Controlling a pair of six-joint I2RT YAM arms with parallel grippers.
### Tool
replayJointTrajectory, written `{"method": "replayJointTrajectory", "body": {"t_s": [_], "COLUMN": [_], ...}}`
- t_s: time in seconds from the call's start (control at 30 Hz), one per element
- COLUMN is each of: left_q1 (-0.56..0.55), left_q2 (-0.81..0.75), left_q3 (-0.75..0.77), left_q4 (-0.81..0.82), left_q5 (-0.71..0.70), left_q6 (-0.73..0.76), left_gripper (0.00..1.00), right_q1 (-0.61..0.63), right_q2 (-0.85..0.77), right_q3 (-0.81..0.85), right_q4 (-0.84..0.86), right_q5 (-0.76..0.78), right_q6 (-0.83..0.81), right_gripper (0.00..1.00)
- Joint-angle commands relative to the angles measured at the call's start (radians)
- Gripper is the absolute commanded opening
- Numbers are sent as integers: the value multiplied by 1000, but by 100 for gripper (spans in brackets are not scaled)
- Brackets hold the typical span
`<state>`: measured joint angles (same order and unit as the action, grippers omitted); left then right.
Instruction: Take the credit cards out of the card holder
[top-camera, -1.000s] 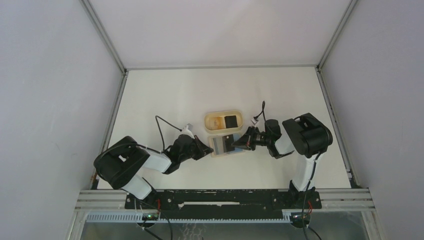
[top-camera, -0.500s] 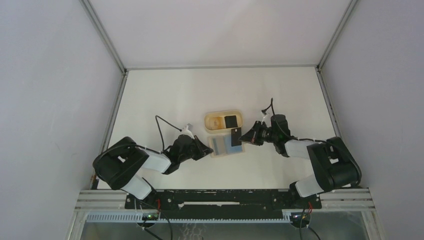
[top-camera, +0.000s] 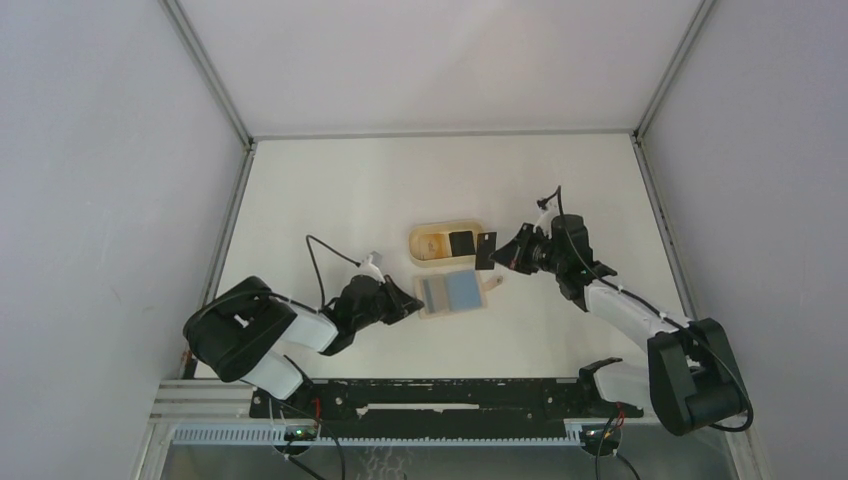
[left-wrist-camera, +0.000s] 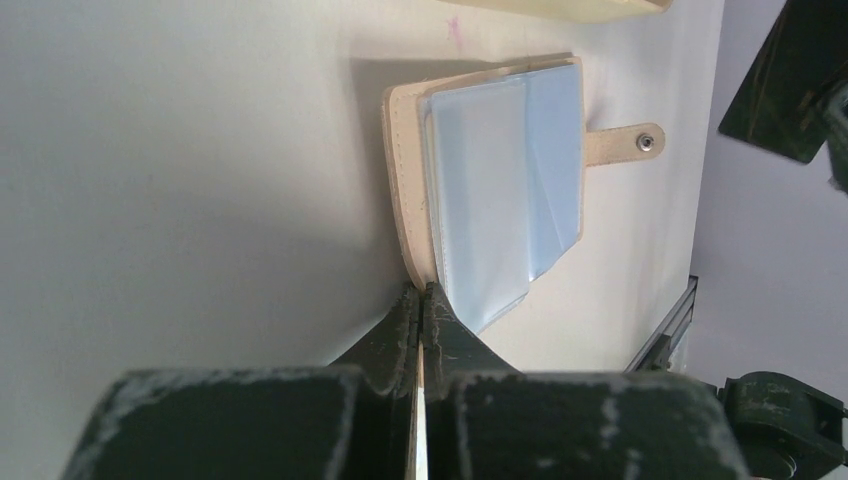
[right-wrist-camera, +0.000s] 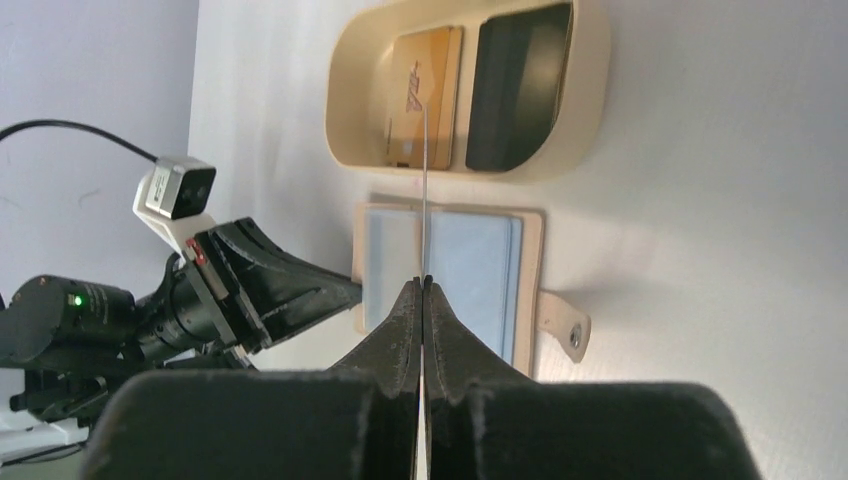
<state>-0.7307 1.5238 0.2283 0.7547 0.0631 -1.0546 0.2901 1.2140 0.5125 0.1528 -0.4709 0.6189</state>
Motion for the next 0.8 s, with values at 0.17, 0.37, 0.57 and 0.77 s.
{"method": "replayJointTrajectory", "body": {"t_s": [0.17, 0.37, 0.57, 0.77], "left_q1": [-2, -2, -2, -2], "left_q2": [14, -5, -30, -70], "left_q3": [-76, -83, -67, -56], "left_q4": [-89, -88, -111, -162], "left_q5": [-21, -24, -20, -25], "left_q6": [43, 36, 46, 70], "left_gripper": [0, 0, 0, 0], "right_q1": [-10, -2, 36, 63], "right_q2": [133, 278, 398, 493], "right_q3": [208, 349, 432, 486], "right_q4": [-31, -69, -71, -91], "right_q5": [38, 8, 5, 0], "right_q6": [-44, -54, -60, -64], "right_gripper": [0, 0, 0, 0]}}
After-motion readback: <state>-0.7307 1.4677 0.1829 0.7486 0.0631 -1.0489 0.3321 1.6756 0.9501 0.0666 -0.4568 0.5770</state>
